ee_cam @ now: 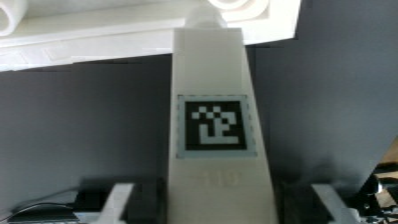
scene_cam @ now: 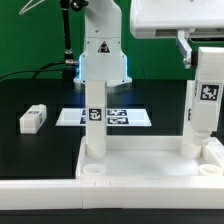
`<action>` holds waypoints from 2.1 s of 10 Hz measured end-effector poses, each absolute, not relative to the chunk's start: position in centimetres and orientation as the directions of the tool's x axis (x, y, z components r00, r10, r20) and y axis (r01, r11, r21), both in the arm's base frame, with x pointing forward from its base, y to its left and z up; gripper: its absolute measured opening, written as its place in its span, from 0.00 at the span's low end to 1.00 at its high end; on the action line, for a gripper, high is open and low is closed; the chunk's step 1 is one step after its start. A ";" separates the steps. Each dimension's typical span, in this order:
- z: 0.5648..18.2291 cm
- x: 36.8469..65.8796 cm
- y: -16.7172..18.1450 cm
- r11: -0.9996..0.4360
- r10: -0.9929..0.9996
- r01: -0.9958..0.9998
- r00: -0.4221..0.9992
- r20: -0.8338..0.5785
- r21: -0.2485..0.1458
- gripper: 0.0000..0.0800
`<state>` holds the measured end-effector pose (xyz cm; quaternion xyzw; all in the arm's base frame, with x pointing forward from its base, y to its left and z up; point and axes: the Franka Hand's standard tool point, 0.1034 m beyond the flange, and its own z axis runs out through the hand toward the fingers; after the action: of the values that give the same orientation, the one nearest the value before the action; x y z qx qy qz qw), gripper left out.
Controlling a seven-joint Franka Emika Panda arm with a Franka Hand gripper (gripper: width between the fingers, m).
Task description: Assemble desk
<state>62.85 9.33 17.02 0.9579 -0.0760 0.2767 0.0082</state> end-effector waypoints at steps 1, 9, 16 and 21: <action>17.0 62.8 9.3 -0.988 -0.142 -0.151 0.835 0.531 -0.027 0.36; 13.7 63.0 10.7 -0.989 -0.129 -0.147 0.851 0.509 -0.004 0.36; 12.7 63.2 11.4 -0.991 -0.114 -0.136 0.856 0.505 0.007 0.36; 11.8 63.1 11.5 -0.990 -0.116 -0.139 0.857 0.503 0.008 0.36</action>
Offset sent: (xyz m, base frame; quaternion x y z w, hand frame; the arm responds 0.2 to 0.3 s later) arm 0.0186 0.0144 -0.0125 0.0044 0.0204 0.0215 0.9996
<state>63.09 11.45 11.80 0.9632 -0.0663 0.2594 0.0222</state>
